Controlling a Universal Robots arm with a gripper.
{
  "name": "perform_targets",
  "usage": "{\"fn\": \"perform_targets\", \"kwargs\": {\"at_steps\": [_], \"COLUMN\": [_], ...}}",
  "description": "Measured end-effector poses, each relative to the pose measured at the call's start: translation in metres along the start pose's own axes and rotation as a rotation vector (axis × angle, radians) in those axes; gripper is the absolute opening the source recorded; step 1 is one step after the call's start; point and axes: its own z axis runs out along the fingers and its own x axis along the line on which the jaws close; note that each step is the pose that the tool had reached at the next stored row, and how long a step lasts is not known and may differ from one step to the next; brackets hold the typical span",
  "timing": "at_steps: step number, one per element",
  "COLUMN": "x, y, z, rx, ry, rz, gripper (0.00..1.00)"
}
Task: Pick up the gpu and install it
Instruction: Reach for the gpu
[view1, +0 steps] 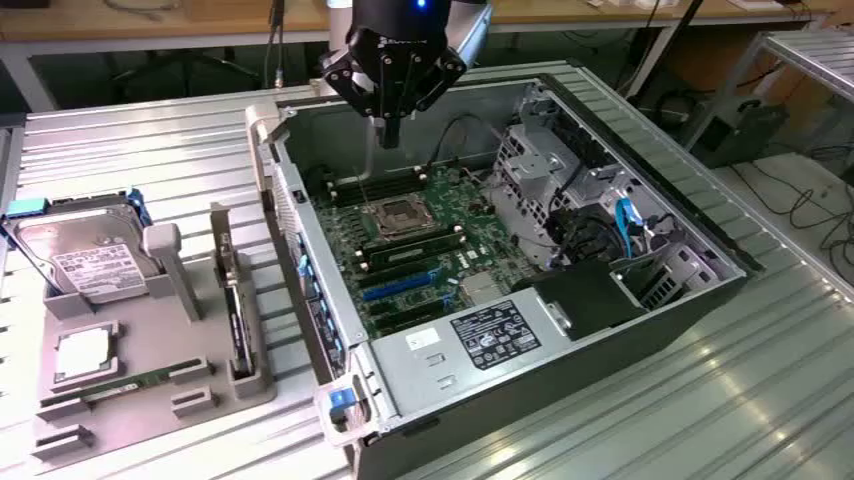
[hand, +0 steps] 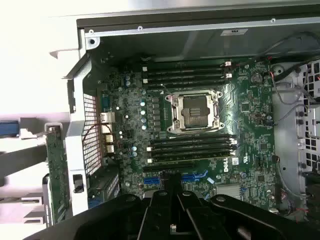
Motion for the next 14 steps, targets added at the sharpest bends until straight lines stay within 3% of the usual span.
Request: {"fn": "perform_targets", "kwargs": {"at_steps": [14], "x": [0.0082], "y": [-0.0006], "z": [-0.0003], "rx": [0.0001], "ry": [0.0000], "rz": [0.000], "gripper": [0.11]}}
